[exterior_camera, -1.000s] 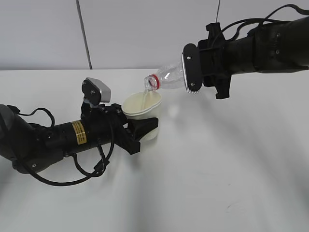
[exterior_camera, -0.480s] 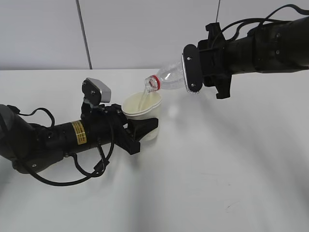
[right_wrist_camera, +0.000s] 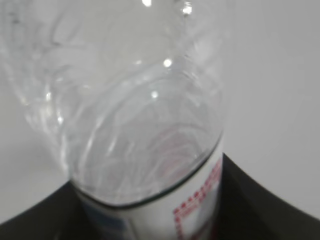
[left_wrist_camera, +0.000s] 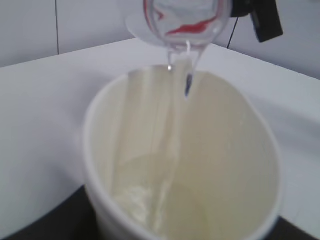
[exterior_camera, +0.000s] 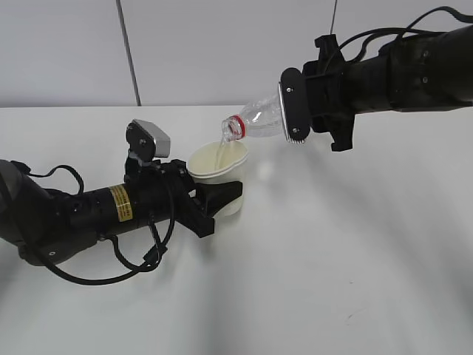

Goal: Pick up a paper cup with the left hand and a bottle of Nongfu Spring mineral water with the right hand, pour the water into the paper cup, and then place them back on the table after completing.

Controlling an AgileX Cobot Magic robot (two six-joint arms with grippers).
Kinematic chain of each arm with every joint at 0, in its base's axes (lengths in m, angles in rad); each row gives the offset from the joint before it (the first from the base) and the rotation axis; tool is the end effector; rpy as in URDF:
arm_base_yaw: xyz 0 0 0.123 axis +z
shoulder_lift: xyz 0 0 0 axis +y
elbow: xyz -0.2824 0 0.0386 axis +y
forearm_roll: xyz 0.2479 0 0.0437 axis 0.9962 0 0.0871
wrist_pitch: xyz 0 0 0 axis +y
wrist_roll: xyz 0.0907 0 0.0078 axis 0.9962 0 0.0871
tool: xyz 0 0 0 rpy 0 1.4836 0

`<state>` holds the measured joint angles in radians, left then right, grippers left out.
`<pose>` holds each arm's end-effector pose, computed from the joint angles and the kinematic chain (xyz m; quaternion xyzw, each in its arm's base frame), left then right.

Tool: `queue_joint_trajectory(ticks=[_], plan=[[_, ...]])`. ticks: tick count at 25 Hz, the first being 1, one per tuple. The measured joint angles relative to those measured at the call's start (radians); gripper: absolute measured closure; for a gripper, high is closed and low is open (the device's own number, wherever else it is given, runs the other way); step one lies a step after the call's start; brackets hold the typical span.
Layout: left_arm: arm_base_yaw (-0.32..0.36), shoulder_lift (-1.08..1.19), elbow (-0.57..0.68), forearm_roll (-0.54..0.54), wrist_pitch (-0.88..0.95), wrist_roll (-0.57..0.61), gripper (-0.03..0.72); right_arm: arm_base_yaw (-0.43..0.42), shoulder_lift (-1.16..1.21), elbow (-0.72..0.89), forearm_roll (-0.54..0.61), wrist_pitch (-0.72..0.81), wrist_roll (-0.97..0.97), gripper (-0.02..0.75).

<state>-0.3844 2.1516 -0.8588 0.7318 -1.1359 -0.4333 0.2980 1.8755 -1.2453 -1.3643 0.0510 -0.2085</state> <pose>0.3208 -0.1892 0.0975 0.3148 0.6908 -0.3766 0.5309 0.4076 0.1203 0.2222 -0.6954 0.5281 -0.3072 0.3783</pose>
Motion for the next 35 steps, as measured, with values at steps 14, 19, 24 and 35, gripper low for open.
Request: queue_joint_trajectory(ticks=[14, 19, 24, 35], plan=[[0.0, 0.0, 0.0, 0.001, 0.001, 0.0, 0.323, 0.0, 0.0, 0.0, -0.005, 0.001, 0.0, 0.328], [0.0, 0.0, 0.0, 0.001, 0.001, 0.0, 0.323, 0.0, 0.0, 0.0, -0.005, 0.002, 0.0, 0.328], [0.0, 0.0, 0.0, 0.001, 0.002, 0.0, 0.323, 0.0, 0.0, 0.0, -0.011, 0.002, 0.0, 0.328], [0.0, 0.0, 0.0, 0.001, 0.007, 0.0, 0.323, 0.0, 0.0, 0.0, -0.027, 0.002, 0.0, 0.328]])
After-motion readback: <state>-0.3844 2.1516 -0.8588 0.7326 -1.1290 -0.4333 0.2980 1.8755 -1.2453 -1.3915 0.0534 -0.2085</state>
